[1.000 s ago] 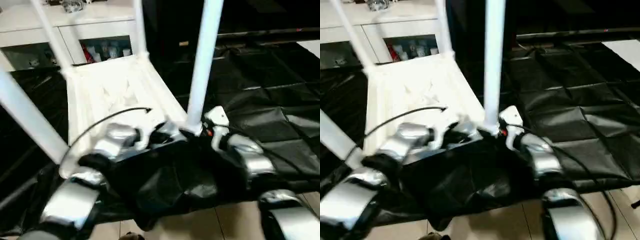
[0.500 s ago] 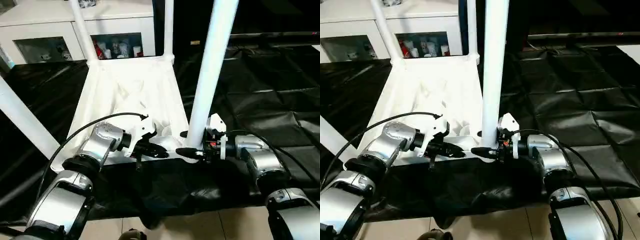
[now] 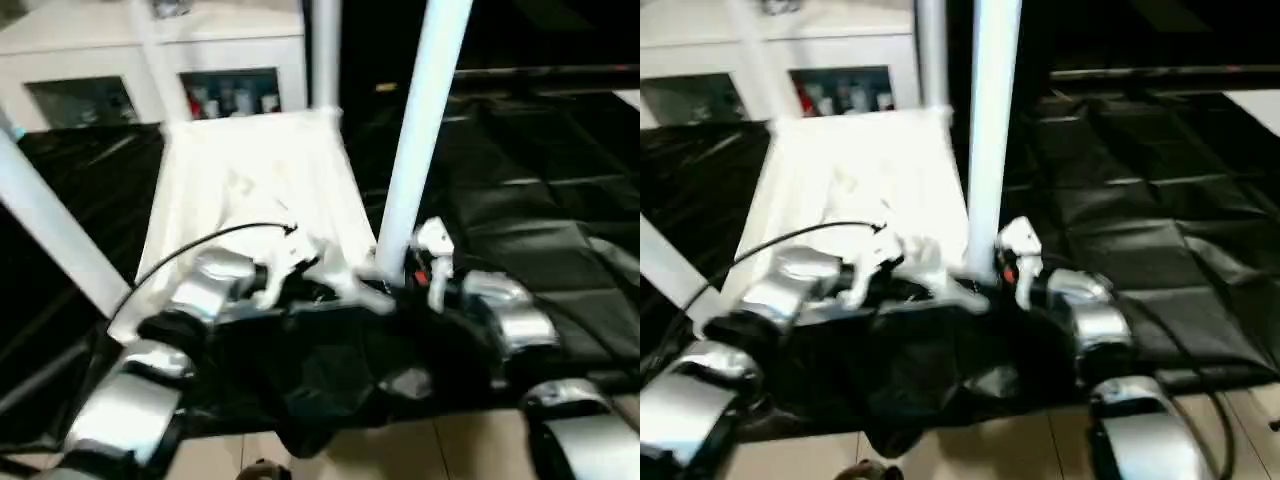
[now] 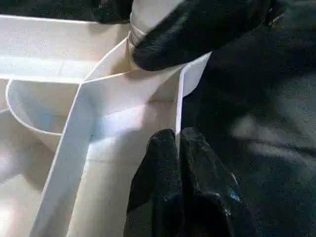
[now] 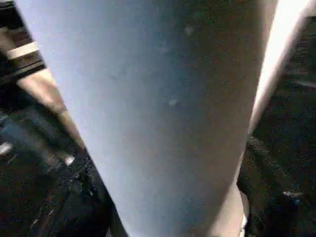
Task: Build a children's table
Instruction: Rotate leg to tighten
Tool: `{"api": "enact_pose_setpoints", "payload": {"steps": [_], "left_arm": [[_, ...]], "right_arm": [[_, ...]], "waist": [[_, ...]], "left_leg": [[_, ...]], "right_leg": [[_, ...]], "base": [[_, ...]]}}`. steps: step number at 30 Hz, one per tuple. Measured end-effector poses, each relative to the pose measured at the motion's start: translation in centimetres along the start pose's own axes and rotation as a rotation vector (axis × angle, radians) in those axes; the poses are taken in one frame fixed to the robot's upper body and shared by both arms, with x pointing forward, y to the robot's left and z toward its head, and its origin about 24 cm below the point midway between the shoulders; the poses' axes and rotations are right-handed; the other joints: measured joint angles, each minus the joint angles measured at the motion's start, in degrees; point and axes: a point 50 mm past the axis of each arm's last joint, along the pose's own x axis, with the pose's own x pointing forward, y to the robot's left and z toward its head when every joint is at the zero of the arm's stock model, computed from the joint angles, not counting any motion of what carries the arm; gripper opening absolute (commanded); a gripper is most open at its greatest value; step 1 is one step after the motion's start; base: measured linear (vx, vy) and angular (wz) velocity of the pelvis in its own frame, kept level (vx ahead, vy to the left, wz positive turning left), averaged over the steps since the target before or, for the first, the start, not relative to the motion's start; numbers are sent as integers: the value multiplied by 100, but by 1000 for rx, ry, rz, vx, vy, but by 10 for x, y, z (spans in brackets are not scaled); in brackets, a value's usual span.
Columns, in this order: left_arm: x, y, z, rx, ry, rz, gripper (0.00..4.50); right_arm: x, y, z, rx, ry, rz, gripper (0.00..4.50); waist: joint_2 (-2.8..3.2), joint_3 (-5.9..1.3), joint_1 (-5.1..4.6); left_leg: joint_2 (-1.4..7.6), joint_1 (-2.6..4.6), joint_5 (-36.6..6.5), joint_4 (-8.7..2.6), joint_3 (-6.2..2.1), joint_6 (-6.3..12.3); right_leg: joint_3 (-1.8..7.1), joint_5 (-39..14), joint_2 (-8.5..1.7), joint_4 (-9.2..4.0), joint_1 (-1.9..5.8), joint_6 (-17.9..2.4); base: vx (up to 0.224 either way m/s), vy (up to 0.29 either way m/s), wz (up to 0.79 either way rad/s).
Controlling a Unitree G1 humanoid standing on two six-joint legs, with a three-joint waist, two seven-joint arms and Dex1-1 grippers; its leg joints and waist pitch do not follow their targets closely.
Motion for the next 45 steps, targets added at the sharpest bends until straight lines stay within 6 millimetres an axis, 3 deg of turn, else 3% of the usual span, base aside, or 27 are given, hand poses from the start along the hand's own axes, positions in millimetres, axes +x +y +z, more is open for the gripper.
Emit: {"api": "enact_pose_setpoints", "payload": {"steps": [3,6,8,9,10,17,24,27,29,32,39,45], "left_arm": [[15,0,8,-12,-12,104,0],[25,-1,13,-20,-19,153,0],[26,-2,13,-25,-23,154,0],[26,-2,14,-25,-24,154,0],[26,-2,14,-24,-25,152,0],[18,0,12,-15,-24,99,0],[-3,0,1,-1,-20,-41,0],[-13,-3,-5,7,-8,-123,0],[-17,-4,-7,13,3,-168,0],[-23,-5,-9,21,12,-206,0],[-29,-4,-9,29,21,-224,0],[-29,-4,-8,35,20,-227,0]], "right_arm": [[14,-1,2,78,-46,-232,273],[20,-2,5,104,-62,-356,273],[21,-2,6,90,-69,-362,273],[20,-2,6,83,-72,-361,328],[20,-2,6,75,-76,-358,342],[9,-4,5,21,-62,-169,393],[-14,-3,4,-86,7,138,393],[-22,-1,3,-117,52,276,393],[-23,2,4,-137,73,340,368],[-23,5,5,-144,81,386,362],[-24,6,6,-118,74,421,288],[-25,6,7,-103,80,426,275]], "waist": [[3,-1,-91],[16,-9,-107],[27,-16,-102],[32,-20,-94],[34,-21,-87],[31,-17,-85],[27,-14,-57],[24,-12,-1],[24,-12,47],[15,-6,92],[-1,4,92],[-2,3,92]], "left_leg": [[-5,1,1,-4,0,-2],[-17,0,1,-17,0,-2],[-25,0,1,-25,0,-2],[-27,0,1,-30,0,-1],[-27,-2,2,-32,-1,-1],[-24,-12,2,-31,-2,0],[-18,-23,8,-27,-3,9],[-17,-26,7,-19,-3,10],[-16,-28,5,-11,-2,9],[-14,-36,0,0,-3,7],[-13,-42,-2,5,-2,10],[-13,-54,2,11,-2,19]], "right_leg": [[4,1,0,-2,-1,1],[10,2,-2,-13,0,2],[10,3,-8,-16,1,2],[9,2,-9,-18,1,3],[7,1,-9,-20,0,4],[2,1,-8,-21,-5,5],[-2,0,-5,-19,-12,7],[-2,-1,-5,-20,-12,6],[0,-1,-5,-20,-11,6],[-1,0,-6,-19,-12,5],[-1,0,-6,-15,-16,5],[0,0,-6,-7,-29,5]], "base": [[0,0,0],[0,0,0],[0,0,0],[0,0,0],[0,0,0],[0,0,0],[0,0,0],[0,0,0],[0,0,0],[0,0,0],[0,0,0],[0,0,0]]}}
